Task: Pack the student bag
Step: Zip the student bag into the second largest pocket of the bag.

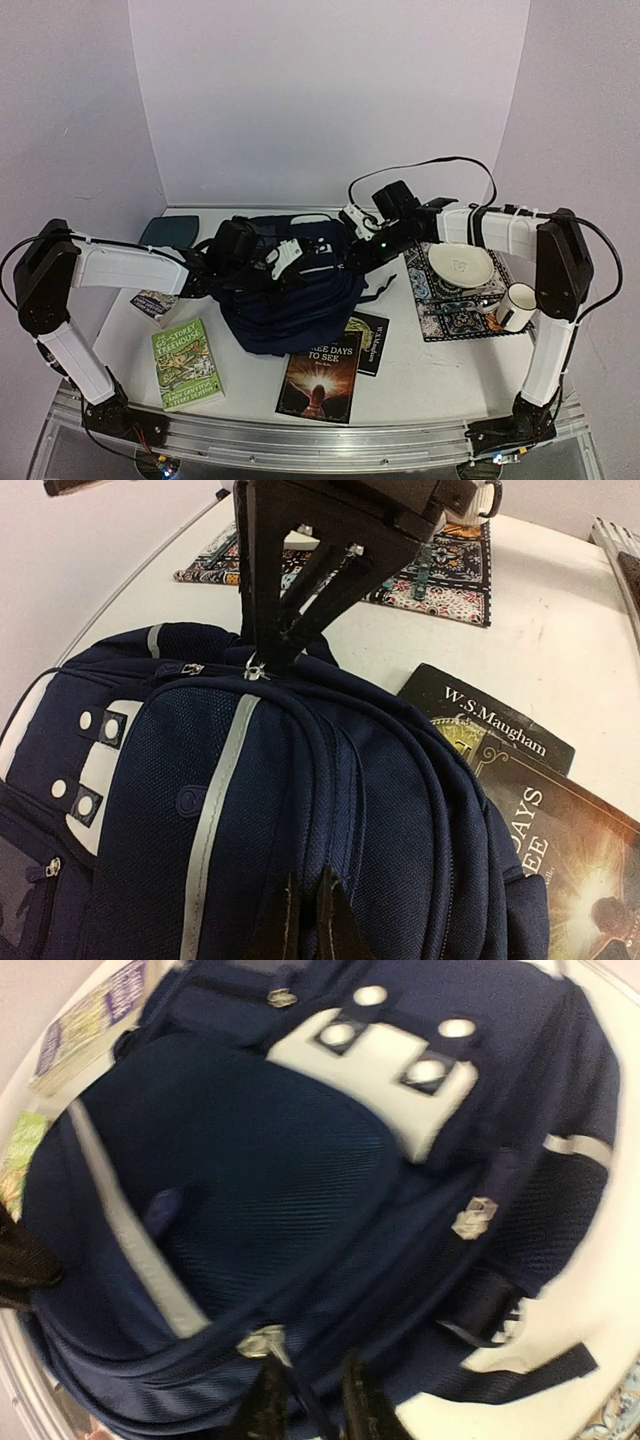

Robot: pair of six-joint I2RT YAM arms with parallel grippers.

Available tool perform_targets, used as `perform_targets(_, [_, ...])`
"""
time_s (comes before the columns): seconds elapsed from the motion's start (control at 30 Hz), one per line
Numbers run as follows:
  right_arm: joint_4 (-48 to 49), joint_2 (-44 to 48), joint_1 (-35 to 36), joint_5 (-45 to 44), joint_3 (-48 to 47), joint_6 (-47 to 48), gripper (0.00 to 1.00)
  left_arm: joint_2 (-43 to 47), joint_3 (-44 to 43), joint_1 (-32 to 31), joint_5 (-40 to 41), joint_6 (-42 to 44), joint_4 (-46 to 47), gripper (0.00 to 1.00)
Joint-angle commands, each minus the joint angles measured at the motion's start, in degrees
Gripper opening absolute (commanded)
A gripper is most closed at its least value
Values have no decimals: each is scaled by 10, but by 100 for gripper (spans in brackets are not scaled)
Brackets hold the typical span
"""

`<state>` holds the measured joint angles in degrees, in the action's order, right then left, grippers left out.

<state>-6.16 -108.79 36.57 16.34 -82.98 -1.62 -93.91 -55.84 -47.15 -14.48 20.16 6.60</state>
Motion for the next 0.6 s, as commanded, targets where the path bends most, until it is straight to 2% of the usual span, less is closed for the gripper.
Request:
perform_targets(0.0, [-4,33,-28,-48,15,11,37,24,-27,23,-6,-35,11,0])
perform_targets(0.2, [5,58,-52,-63,57,11,53,35,-40,54,-49,-70,19,0])
perform_targets(0.37, [37,40,-62,-55,82,11,55,41,-59,75,-57,-107,19,0])
perform_targets(0.57, [119,5,-65,-20,100,35,56,52,-74,98,-79,-144,18,0])
